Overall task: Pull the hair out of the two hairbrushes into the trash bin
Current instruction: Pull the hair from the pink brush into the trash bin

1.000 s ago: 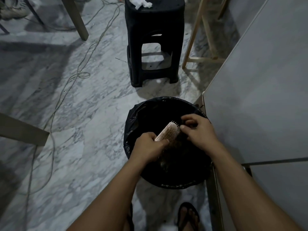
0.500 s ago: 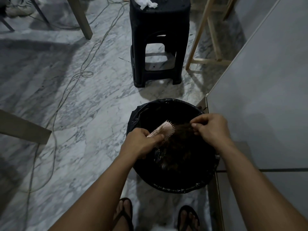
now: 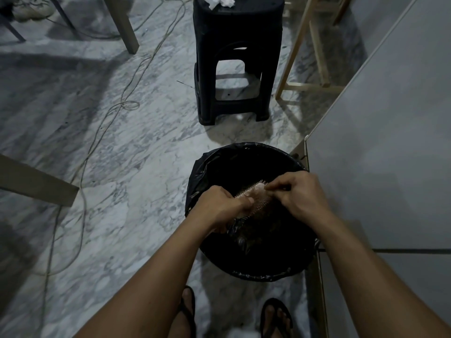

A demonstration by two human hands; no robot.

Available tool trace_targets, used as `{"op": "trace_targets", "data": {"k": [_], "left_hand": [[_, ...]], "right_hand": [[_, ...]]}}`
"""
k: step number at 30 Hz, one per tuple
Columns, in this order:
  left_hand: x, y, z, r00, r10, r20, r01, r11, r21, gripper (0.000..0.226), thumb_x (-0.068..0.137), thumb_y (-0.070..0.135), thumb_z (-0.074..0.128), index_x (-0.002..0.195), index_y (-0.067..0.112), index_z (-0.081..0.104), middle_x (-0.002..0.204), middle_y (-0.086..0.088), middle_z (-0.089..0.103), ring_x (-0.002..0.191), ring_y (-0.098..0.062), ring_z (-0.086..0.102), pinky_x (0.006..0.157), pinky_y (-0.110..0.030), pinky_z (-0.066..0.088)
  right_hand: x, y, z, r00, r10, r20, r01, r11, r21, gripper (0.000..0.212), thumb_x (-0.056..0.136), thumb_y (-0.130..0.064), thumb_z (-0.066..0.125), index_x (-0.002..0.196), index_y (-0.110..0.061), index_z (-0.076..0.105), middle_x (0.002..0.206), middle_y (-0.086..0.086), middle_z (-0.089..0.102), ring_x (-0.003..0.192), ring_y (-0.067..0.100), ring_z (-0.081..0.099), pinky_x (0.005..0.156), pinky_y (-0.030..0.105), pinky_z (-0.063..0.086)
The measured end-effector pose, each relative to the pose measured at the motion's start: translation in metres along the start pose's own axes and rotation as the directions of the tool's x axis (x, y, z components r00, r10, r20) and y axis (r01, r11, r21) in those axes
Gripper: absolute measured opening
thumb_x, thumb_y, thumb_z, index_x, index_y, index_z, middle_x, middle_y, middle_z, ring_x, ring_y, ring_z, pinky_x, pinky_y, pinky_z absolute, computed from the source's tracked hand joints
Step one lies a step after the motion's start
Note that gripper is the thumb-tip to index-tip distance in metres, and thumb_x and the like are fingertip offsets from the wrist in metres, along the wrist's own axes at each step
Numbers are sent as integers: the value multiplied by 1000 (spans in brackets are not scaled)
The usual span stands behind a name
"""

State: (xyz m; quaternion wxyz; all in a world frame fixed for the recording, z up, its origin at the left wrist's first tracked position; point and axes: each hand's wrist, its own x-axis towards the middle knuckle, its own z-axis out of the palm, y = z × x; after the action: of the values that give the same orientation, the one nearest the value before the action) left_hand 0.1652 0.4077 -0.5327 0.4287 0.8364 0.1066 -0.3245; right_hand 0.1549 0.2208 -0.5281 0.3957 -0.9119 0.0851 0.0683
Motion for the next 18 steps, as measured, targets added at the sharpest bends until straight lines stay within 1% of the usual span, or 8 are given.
{"op": "trace_targets", "data": {"k": [2, 5, 7, 9, 10, 12, 15, 18], "left_hand": [[2, -1, -4, 1000, -6, -21, 6, 1000, 9, 49, 75, 50, 70, 67, 1, 69, 52, -10, 58, 37, -24, 50, 47, -25, 39], [6, -4, -12, 997, -8, -81, 10, 1000, 20, 51, 78, 50, 68, 66, 0, 68, 51, -11, 61, 36, -25, 52, 47, -25, 41], [7, -5, -16, 993, -5, -117, 9, 999, 35, 58, 77, 54, 66, 71, -4, 69, 53, -14, 63, 38, -25, 54, 50, -28, 44], [7, -3, -16, 993, -3, -118, 8, 999, 38, 61, 76, 56, 66, 74, -5, 69, 54, -14, 64, 38, -25, 54, 51, -29, 44], [7, -2, -15, 994, -2, -111, 5, 1000, 29, 60, 75, 55, 67, 75, -5, 69, 54, -13, 63, 38, -25, 54, 51, -29, 43], [6, 0, -13, 995, 2, -97, -1, 1000, 6, 58, 75, 53, 68, 77, -5, 69, 53, -10, 61, 36, -25, 53, 50, -29, 41], [4, 3, -12, 998, -1, -69, 0, 1000, -8, 50, 77, 50, 70, 71, 0, 69, 51, -8, 60, 37, -25, 52, 46, -25, 40], [1, 7, -13, 999, -9, -34, 9, 1000, -4, 44, 80, 46, 70, 67, 3, 71, 51, -9, 61, 39, -25, 54, 44, -23, 41]], "right_hand": [[4, 6, -4, 996, 82, -23, -83, 996, -31, 10, 74, -14, 79, 79, -23, 79, 71, -6, 72, 72, 11, 68, 73, 26, 56], [8, 14, -14, 966, 219, -135, -230, 971, -70, 9, 76, -14, 77, 81, -21, 79, 72, 3, 73, 76, 23, 70, 77, 37, 58], [8, 17, -20, 944, 270, -191, -285, 957, -58, 9, 77, -14, 76, 83, -20, 78, 76, 6, 74, 77, 24, 71, 78, 38, 59], [7, 17, -22, 942, 289, -168, -305, 949, -79, 12, 79, -13, 74, 87, -21, 78, 84, 5, 75, 84, 23, 71, 82, 35, 58], [7, 15, -21, 956, 268, -117, -281, 953, -113, 17, 78, -14, 74, 92, -22, 78, 90, 5, 74, 90, 22, 70, 86, 33, 55], [6, 8, -15, 990, 136, 26, -131, 981, -140, 38, 73, -15, 78, 108, -26, 72, 109, 2, 68, 103, 20, 64, 95, 32, 50], [2, -5, -6, 984, -46, 170, 41, 999, 33, 66, 67, -12, 84, 125, -33, 62, 127, -4, 52, 111, 13, 55, 95, 28, 47], [0, -10, 5, 970, -116, 215, 110, 993, 40, 61, 72, -14, 81, 126, -35, 62, 125, -9, 51, 108, 6, 53, 89, 20, 43]]}}
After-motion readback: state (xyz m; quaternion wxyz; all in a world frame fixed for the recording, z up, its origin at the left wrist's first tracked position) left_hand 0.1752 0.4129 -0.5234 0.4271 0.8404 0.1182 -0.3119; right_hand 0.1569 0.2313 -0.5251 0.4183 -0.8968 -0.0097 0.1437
